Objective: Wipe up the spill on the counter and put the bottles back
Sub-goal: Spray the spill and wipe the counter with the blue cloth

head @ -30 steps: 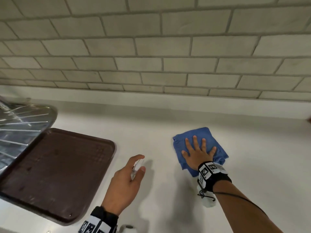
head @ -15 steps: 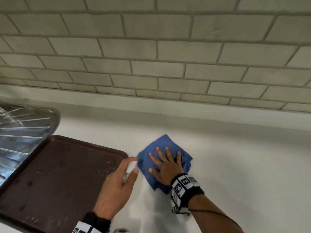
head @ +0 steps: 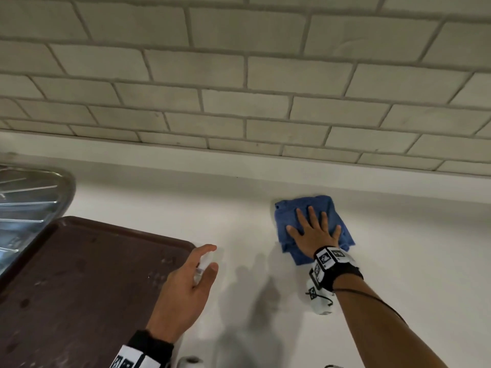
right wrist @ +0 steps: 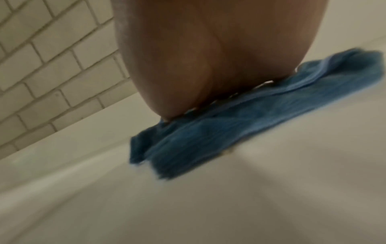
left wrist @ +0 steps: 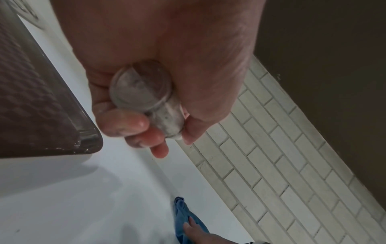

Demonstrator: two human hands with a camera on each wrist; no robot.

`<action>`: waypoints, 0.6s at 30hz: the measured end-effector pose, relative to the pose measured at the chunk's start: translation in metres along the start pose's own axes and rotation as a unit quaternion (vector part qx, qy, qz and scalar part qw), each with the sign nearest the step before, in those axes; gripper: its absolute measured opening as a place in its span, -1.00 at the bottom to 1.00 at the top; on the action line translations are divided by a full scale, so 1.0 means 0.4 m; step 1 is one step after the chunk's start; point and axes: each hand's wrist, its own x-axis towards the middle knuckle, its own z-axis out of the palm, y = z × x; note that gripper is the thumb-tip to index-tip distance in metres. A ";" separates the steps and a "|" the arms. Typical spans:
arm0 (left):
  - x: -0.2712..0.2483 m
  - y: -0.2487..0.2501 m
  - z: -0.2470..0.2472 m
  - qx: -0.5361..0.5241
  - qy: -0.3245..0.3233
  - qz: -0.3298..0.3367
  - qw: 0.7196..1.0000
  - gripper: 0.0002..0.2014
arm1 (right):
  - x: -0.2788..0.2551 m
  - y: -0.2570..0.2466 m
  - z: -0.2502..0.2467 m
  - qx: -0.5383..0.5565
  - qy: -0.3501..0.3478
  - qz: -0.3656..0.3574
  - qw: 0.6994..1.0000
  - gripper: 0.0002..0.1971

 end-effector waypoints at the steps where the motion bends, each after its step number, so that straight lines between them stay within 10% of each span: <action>1: 0.001 0.003 0.003 -0.003 -0.002 0.001 1.000 -0.68 | 0.003 -0.011 0.003 -0.003 0.001 0.004 1.000 -0.31; 11: -0.007 0.051 0.055 0.000 -0.009 0.028 1.000 -0.66 | -0.320 -0.149 0.241 -0.104 0.063 -0.258 0.958 -0.40; 18: 0.047 0.153 0.174 0.061 -0.015 0.078 0.995 -0.69 | -0.513 0.166 0.259 -0.063 0.068 -0.176 0.980 -0.31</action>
